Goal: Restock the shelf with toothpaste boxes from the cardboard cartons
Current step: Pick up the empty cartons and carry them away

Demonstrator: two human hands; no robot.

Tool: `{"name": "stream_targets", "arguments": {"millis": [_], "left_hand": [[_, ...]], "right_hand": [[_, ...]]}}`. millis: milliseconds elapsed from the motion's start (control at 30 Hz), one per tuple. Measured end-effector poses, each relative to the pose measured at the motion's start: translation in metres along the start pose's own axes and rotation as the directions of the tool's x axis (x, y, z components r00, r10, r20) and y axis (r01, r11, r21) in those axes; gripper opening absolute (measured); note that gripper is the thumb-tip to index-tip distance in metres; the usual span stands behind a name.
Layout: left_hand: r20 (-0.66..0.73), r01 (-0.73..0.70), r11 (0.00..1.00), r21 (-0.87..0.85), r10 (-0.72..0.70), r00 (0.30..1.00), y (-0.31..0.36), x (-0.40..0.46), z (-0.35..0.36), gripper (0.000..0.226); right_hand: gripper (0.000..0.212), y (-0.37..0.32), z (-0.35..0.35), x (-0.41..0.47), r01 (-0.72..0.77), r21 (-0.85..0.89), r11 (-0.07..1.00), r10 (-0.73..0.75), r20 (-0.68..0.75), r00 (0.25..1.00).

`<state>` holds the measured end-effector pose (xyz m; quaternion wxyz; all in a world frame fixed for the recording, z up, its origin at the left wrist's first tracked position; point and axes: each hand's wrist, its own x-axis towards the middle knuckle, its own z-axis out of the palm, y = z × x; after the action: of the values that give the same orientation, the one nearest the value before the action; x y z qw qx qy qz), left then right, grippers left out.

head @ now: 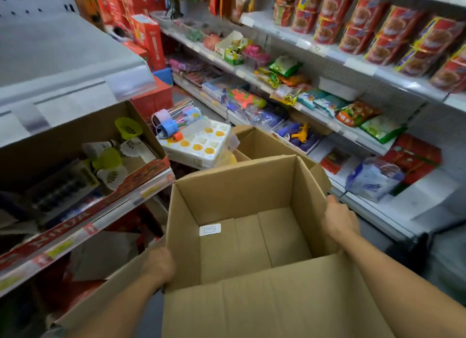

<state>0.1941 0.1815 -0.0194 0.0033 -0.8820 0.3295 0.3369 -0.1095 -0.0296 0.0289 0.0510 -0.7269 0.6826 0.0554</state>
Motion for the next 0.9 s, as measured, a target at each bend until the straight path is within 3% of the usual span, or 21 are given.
{"name": "stream_targets", "arguments": {"millis": [167,467,700,900], "left_hand": [[0.021,0.105,0.993,-0.06,-0.104,0.994,0.022,0.022,0.005,0.035],[-0.089,0.204,0.978,-0.045,-0.207,0.974,0.063,0.025,0.016,0.028],[-0.13,0.392,0.919,0.029,-0.386,0.913,0.095,0.014,0.035,0.033],[-0.116,0.493,0.864,-0.104,-0.503,0.856,0.101,0.019,0.061,0.025]], "right_hand": [[0.023,-0.004,0.007,0.053,0.099,-0.007,0.995,-0.099,0.008,0.995],[0.018,-0.018,0.011,0.153,0.327,0.031,0.944,-0.329,0.092,0.94],[0.027,-0.031,0.009,0.199,0.455,0.04,0.89,-0.455,0.148,0.878],[0.032,-0.036,0.031,0.22,0.498,0.059,0.865,-0.5,0.162,0.851]]}}
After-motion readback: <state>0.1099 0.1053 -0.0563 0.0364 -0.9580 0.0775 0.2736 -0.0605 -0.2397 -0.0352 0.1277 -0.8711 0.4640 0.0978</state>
